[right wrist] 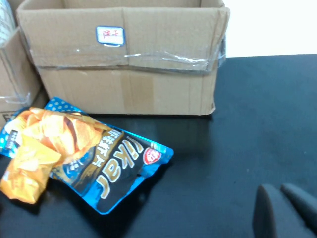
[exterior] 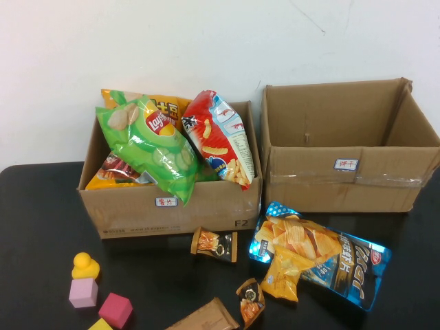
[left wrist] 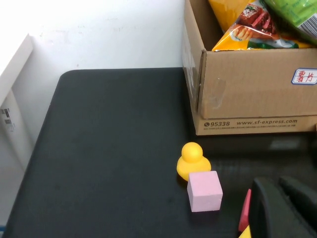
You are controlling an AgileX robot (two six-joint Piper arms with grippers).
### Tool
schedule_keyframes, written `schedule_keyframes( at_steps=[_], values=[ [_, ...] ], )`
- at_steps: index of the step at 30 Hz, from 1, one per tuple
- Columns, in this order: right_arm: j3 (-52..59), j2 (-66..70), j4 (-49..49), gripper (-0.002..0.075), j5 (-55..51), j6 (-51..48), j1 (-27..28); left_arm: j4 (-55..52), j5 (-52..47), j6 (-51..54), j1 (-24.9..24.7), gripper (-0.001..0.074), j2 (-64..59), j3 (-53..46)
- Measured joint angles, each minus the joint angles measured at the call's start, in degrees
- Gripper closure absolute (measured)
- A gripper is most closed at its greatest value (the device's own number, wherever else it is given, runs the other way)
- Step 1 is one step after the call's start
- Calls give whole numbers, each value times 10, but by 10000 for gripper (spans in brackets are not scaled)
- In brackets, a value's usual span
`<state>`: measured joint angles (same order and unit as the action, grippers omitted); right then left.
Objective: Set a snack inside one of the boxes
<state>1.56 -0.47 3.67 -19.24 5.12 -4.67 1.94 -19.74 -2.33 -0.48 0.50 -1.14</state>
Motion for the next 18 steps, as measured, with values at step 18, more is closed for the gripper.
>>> schedule_keyframes(
  at_steps=[18],
  values=[
    [0, 0, 15, 727, 0, 3, 33, 0, 0, 0, 0, 736, 0, 0]
  ],
)
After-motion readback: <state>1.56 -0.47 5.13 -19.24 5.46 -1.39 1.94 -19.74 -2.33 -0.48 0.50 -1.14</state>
